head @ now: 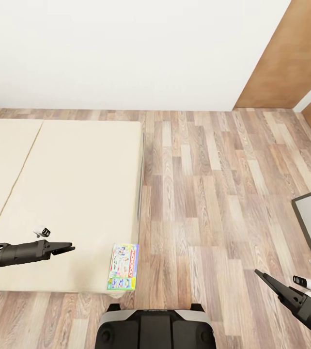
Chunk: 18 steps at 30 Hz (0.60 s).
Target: Put all the toys in the child's room - the three board games (two on the bed and one on the table), the two jigsaw puzzles on the table, and the tennis ball on the table - inside the toy box on the table in the child's room.
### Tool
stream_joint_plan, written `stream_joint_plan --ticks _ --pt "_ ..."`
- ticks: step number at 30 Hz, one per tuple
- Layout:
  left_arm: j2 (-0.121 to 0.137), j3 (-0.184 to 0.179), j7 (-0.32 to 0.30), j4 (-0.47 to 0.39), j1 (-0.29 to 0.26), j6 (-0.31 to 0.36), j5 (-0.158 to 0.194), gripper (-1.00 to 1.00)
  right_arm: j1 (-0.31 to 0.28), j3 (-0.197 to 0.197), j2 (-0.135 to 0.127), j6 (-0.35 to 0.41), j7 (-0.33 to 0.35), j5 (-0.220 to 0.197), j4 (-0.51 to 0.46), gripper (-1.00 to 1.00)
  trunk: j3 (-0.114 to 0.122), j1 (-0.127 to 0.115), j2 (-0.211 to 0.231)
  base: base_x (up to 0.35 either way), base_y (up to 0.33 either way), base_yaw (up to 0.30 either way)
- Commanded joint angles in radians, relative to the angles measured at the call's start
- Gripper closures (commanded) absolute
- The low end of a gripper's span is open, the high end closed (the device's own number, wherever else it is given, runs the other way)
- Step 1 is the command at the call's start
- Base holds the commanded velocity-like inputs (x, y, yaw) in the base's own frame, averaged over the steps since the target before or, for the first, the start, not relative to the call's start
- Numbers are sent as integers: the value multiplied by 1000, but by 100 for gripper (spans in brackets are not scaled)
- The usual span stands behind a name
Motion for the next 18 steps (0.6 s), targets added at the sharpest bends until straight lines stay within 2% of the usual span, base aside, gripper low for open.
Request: stream_joint_plan --ticks 1,18 --pt "1 -5 -3 1 -1 11 4 -100 1 0 0 7 -2 -6 -1 -100 1 1 -2 0 0 0" --pt "1 -5 -3 1 -1 11 4 -100 1 0 1 7 -3 -6 -1 -100 28 1 -2 0 0 0"
